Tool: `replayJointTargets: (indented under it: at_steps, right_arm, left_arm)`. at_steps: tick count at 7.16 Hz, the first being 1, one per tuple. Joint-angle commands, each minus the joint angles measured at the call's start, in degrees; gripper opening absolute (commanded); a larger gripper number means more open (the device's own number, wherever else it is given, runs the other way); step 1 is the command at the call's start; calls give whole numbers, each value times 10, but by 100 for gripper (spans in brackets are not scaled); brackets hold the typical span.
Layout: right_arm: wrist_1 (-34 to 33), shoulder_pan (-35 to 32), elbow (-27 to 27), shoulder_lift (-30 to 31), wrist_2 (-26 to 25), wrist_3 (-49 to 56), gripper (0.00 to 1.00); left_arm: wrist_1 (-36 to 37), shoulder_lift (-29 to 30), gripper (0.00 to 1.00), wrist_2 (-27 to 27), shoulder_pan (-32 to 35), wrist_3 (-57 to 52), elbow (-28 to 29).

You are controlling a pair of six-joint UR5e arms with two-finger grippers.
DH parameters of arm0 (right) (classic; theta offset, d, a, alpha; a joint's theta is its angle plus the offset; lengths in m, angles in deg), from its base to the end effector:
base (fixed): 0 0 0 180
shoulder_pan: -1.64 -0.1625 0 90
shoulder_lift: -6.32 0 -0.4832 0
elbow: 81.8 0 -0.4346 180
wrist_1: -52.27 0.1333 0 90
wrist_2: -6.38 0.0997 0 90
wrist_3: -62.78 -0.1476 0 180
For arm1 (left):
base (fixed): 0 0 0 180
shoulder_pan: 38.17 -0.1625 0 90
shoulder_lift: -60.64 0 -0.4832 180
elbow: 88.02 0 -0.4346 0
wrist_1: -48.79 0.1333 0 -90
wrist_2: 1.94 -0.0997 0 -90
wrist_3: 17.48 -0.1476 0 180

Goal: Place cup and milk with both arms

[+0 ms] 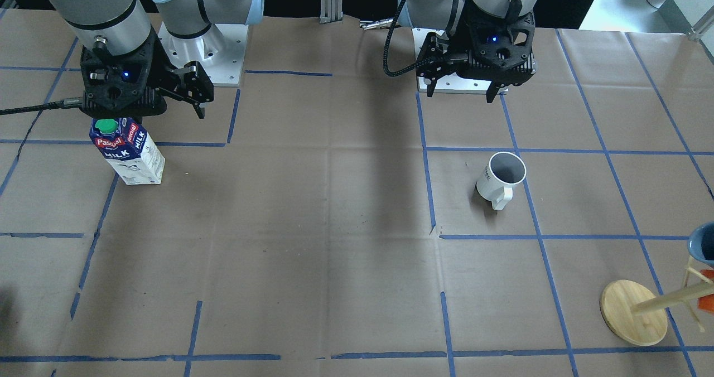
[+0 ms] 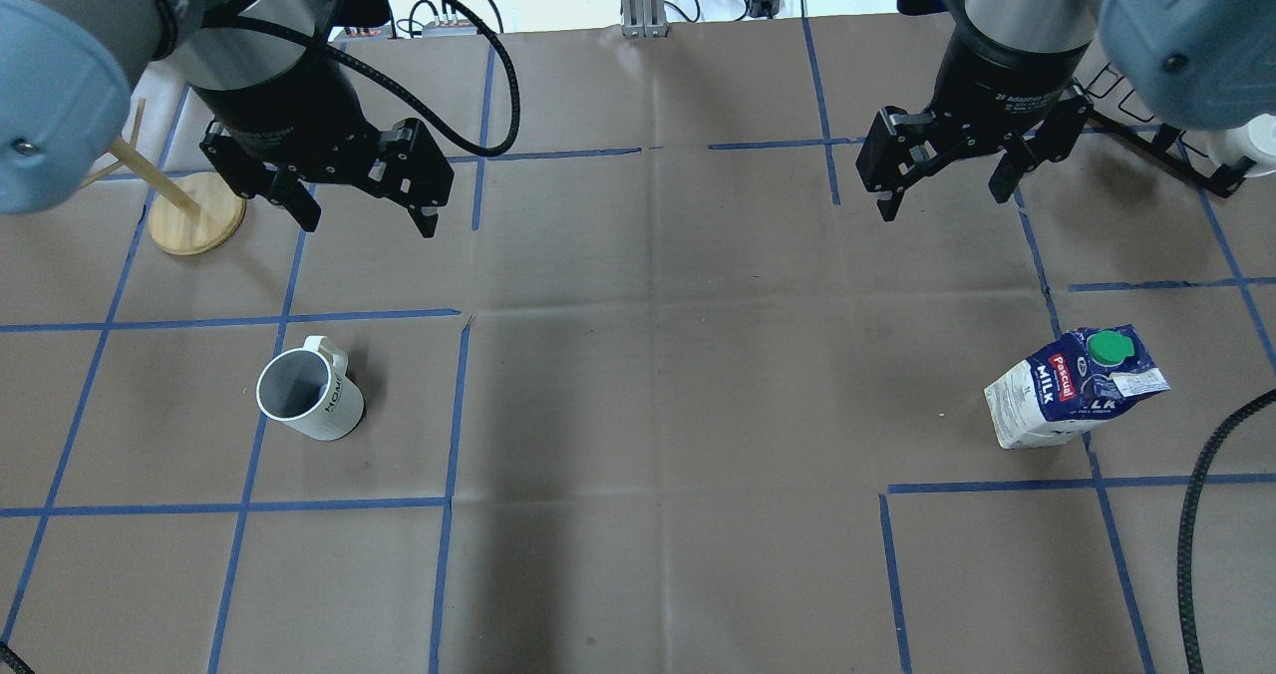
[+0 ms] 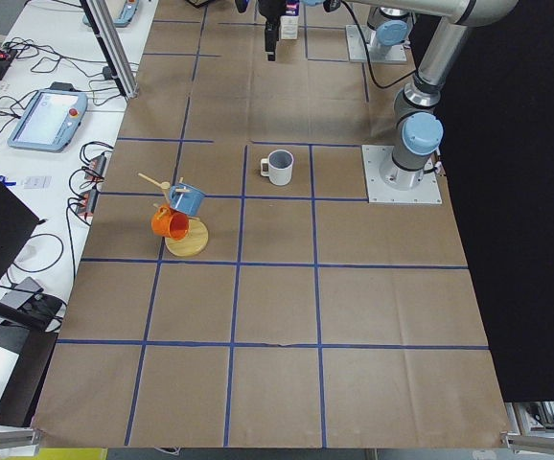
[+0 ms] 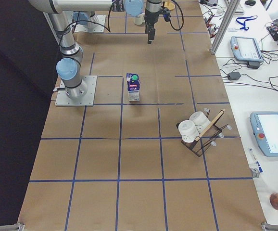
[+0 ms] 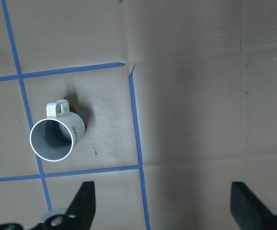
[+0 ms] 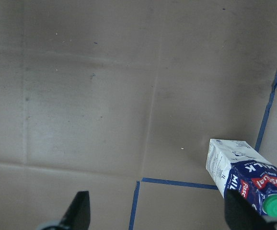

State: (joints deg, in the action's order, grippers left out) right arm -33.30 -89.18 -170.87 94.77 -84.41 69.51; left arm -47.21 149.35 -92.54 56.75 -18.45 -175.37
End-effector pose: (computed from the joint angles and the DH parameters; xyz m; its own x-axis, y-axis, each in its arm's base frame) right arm 0.1389 -0.5320 0.4850 -0.9912 -0.1321 0.0033 -0.1313 0.9873 0.0890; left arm -0.1756 -0.5038 0.5244 -0.9946 0.1030 -0.0099 0.1026 0.9941 0.0361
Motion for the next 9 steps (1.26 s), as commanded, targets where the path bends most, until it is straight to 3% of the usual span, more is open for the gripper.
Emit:
replayJointTargets:
  at_steps: [1, 9]
  right_arm:
    - [0, 3, -7, 1, 0, 1, 100]
    - [0, 2, -8, 2, 0, 1, 100]
  left_arm:
    - [-1, -1, 100, -1, 0, -1, 0]
    - [-4, -8, 100, -5, -1, 11, 2]
